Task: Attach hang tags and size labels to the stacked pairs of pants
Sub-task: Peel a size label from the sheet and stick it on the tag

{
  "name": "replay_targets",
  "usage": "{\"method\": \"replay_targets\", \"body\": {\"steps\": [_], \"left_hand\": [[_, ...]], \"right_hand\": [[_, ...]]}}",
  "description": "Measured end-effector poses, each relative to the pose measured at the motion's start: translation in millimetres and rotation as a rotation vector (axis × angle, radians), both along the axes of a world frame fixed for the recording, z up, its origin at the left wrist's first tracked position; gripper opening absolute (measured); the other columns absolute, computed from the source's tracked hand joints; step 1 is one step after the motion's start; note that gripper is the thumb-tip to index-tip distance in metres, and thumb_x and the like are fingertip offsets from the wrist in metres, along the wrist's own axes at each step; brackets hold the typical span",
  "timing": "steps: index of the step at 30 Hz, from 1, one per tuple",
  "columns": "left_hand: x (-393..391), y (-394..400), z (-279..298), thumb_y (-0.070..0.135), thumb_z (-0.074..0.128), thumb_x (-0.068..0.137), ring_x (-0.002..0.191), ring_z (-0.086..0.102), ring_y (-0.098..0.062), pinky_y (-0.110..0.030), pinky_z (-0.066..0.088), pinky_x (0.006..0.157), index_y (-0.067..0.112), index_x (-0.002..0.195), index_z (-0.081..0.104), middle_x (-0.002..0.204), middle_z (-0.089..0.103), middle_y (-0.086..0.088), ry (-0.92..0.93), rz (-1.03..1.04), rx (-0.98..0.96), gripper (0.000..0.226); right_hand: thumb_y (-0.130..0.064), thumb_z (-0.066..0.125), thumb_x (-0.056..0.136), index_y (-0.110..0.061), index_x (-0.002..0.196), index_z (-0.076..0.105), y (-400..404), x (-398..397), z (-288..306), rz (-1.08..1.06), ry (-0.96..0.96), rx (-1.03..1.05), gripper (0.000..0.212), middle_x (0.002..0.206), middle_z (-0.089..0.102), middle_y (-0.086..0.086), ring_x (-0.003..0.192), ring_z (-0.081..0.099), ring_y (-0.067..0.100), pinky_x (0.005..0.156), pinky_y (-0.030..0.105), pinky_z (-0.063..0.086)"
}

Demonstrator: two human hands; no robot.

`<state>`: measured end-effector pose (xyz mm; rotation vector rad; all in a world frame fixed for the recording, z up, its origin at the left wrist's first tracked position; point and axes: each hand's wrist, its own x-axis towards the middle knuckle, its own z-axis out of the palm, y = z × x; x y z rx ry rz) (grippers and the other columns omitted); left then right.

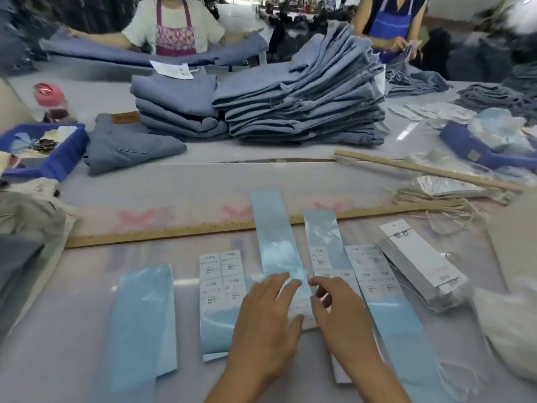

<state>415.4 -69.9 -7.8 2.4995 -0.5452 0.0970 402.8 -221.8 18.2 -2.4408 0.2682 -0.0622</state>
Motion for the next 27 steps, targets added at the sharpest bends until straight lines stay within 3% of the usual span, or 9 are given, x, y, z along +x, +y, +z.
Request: {"method": "replay_targets", "body": {"steps": [3, 6, 9, 12, 17, 27], "left_hand": [[14, 14, -17, 0.051, 0.05, 0.1, 0.154, 0.007, -0.004, -0.022, -0.014, 0.12, 0.039, 0.156, 0.026, 0.166, 0.016, 0.018, 0.071, -0.017, 0.101, 0.062], [25, 21, -33, 0.063, 0.045, 0.097, 0.154, 0.001, -0.001, -0.016, -0.028, 0.11, 0.04, 0.158, 0.023, 0.167, 0.011, 0.02, 0.081, -0.041, 0.178, 0.068], [26, 20, -37, 0.082, 0.03, 0.084, 0.154, -0.001, -0.001, -0.017, -0.028, 0.111, 0.041, 0.158, 0.024, 0.168, 0.008, 0.019, 0.101, -0.065, 0.202, 0.085], [26, 23, -39, 0.084, 0.039, 0.085, 0.155, -0.006, -0.002, -0.024, -0.023, 0.116, 0.04, 0.159, 0.018, 0.169, 0.002, 0.017, 0.091, -0.099, 0.232, 0.088], [22, 25, -34, 0.078, 0.043, 0.09, 0.154, -0.007, -0.003, -0.03, -0.017, 0.121, 0.039, 0.161, 0.015, 0.17, 0.0, 0.015, 0.096, -0.109, 0.263, 0.086], [20, 26, -36, 0.078, 0.049, 0.087, 0.154, -0.002, -0.002, -0.028, -0.016, 0.12, 0.041, 0.159, 0.02, 0.169, 0.007, 0.018, 0.112, -0.059, 0.207, 0.086]], "right_hand": [[-0.017, 0.065, 0.096, -0.03, 0.134, 0.061, -7, 2, -7, -0.021, 0.065, -0.04, 0.04, 0.106, 0.054, -0.01, 0.095, 0.054, 0.01, 0.08, 0.019, 0.041], [-0.019, 0.062, 0.097, -0.031, 0.141, 0.055, -9, 8, -16, 0.006, 0.122, -0.04, 0.046, 0.107, 0.048, -0.013, 0.098, 0.05, 0.008, 0.075, 0.014, 0.037], [-0.018, 0.06, 0.098, -0.028, 0.144, 0.055, -6, 11, -20, 0.053, 0.134, -0.084, 0.047, 0.113, 0.047, -0.011, 0.107, 0.051, 0.01, 0.09, 0.019, 0.042], [-0.019, 0.058, 0.099, -0.028, 0.141, 0.056, -5, 15, -23, 0.084, 0.146, -0.126, 0.043, 0.119, 0.049, -0.009, 0.112, 0.052, 0.011, 0.097, 0.022, 0.043], [-0.017, 0.063, 0.096, -0.027, 0.137, 0.06, -8, 17, -19, 0.102, 0.167, -0.179, 0.041, 0.122, 0.053, -0.006, 0.111, 0.056, 0.012, 0.097, 0.023, 0.045], [-0.017, 0.07, 0.092, -0.024, 0.133, 0.062, -6, 15, -18, 0.119, 0.097, -0.173, 0.042, 0.123, 0.057, -0.003, 0.113, 0.057, 0.016, 0.095, 0.024, 0.043]]}}
